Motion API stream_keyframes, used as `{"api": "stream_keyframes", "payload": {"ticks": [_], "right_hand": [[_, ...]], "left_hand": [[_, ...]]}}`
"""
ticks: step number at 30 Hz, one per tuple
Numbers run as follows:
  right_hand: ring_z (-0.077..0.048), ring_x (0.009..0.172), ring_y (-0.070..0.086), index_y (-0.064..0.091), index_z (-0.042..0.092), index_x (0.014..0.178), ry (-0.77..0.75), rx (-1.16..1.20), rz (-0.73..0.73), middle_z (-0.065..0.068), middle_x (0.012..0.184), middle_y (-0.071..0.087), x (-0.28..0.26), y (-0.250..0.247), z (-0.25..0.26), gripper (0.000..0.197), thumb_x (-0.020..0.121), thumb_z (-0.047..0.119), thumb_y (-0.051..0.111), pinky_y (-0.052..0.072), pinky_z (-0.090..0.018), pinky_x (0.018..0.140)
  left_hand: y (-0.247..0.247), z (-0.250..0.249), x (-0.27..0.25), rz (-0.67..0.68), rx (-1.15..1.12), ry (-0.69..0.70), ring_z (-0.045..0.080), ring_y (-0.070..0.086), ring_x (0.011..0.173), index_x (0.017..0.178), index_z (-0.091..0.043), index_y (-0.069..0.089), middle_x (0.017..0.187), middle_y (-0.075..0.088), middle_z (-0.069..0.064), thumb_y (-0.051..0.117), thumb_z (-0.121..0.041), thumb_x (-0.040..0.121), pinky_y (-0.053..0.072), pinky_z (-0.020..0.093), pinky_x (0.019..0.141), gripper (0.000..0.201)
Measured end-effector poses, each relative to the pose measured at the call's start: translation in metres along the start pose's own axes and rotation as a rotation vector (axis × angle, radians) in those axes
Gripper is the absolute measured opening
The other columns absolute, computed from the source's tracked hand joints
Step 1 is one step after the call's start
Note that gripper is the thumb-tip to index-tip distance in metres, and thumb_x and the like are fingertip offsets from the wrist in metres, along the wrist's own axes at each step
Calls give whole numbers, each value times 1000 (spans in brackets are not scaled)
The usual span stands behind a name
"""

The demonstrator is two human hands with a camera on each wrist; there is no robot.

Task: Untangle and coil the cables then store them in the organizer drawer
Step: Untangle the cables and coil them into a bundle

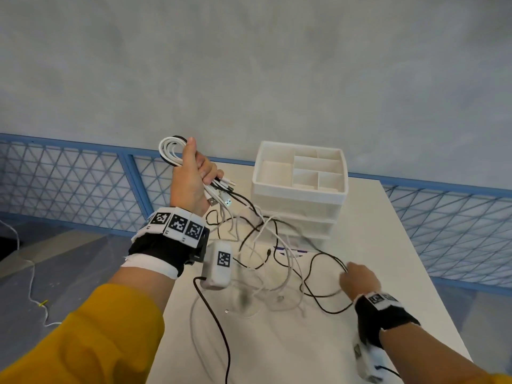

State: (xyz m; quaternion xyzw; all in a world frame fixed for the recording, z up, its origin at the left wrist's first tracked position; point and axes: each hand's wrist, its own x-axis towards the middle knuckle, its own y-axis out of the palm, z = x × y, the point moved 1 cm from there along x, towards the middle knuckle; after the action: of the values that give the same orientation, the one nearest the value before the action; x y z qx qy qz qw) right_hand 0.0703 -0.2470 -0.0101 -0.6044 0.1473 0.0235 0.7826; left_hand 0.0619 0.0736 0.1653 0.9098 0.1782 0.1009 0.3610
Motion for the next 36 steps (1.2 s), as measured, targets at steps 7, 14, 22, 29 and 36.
{"api": "stream_keyframes", "payload": {"ticks": [7, 14, 22, 29, 36], "right_hand": [[-27, 120, 52, 48, 4, 124, 133, -203, 204, -14, 132, 51, 7, 19, -45, 36, 90, 17, 44, 43, -29, 95], [-20, 92, 52, 63, 4, 102, -693, 387, -389, -8, 99, 54, -30, -48, 87, 38, 73, -9, 42, 38, -22, 81], [-10, 78, 46, 61, 10, 114, -991, 375, -162, -11, 105, 61, -39, -46, 141, 27, 88, 9, 55, 35, -21, 74], [-17, 67, 49, 52, 12, 110, -860, 459, -158, 2, 71, 53, -39, -43, 138, 24, 87, 7, 55, 38, -24, 65], [-35, 80, 60, 38, 5, 116, -160, 253, -109, -13, 75, 57, -10, -10, 50, 34, 84, -6, 40, 37, -31, 63]], "left_hand": [[0, -2, 1, -11, 2, 13, 9, 23, 37, 45, -24, 36, 39, 24, -8, 49, -42, 92, 37, 23, 50, 52], [12, 12, -8, 0, 21, -28, 9, 23, 37, 49, -22, 35, 39, 24, -8, 48, -41, 93, 38, 23, 51, 50], [16, 13, -16, 46, 49, -27, 9, 24, 36, 52, -20, 32, 38, 24, -7, 47, -41, 94, 40, 23, 50, 49], [8, 8, -13, 42, 29, -14, 8, 24, 36, 51, -21, 32, 38, 24, -7, 46, -40, 94, 39, 24, 51, 49], [2, -9, -4, 51, -34, 27, 8, 24, 35, 47, -22, 34, 37, 25, -7, 48, -42, 93, 37, 24, 48, 51]]}}
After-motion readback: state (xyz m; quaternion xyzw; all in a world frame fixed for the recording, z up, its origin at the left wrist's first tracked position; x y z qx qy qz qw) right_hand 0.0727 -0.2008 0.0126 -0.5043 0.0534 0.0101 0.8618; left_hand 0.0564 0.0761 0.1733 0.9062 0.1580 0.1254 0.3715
